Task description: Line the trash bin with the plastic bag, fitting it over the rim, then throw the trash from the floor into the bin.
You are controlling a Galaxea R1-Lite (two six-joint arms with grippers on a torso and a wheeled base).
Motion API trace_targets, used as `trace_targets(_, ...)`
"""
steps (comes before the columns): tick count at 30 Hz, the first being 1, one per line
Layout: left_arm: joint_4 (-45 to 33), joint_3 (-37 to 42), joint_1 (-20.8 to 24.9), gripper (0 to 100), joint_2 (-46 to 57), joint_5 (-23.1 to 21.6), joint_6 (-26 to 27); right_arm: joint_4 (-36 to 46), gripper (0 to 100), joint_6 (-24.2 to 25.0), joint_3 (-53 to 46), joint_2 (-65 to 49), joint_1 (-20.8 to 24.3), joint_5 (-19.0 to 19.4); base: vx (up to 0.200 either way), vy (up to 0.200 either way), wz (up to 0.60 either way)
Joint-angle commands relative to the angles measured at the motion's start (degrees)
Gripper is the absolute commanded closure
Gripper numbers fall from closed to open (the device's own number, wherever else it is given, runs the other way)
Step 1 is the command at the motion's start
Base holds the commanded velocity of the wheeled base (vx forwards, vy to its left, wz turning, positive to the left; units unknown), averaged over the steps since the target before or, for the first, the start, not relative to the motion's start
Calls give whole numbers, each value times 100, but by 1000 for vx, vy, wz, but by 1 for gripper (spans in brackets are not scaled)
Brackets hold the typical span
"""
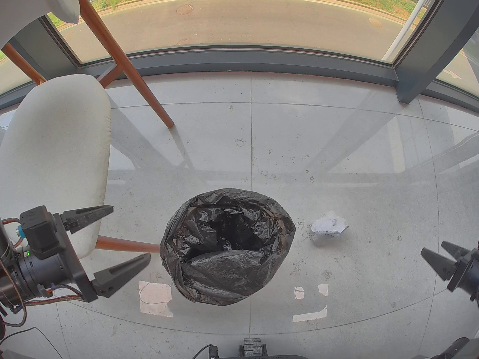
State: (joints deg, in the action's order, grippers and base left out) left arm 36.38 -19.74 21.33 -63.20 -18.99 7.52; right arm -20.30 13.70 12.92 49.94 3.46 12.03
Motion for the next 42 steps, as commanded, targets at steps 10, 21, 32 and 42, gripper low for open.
trace_targets(10, 71, -487, -270, 0, -404, 484, -198, -1460, 0, -69, 1371, 4999, -100, 10, 0, 0, 0)
trace_targets(21, 71, -382, -384, 0, -624, 493, -374, -3903, 0, 212, 2329, 7776, -56, -78, 0, 0, 0)
trace_targets(32, 71, -74, -411, 0, -615, 519, -374, -3648, 0, 2972, 4052, 8927, 506, -535, 0, 0, 0)
trace_targets(42, 63, -57, -411, 0, -641, 642, -392, -2391, 0, 3437, 5159, 9446, 577, -1010, 0, 0, 0)
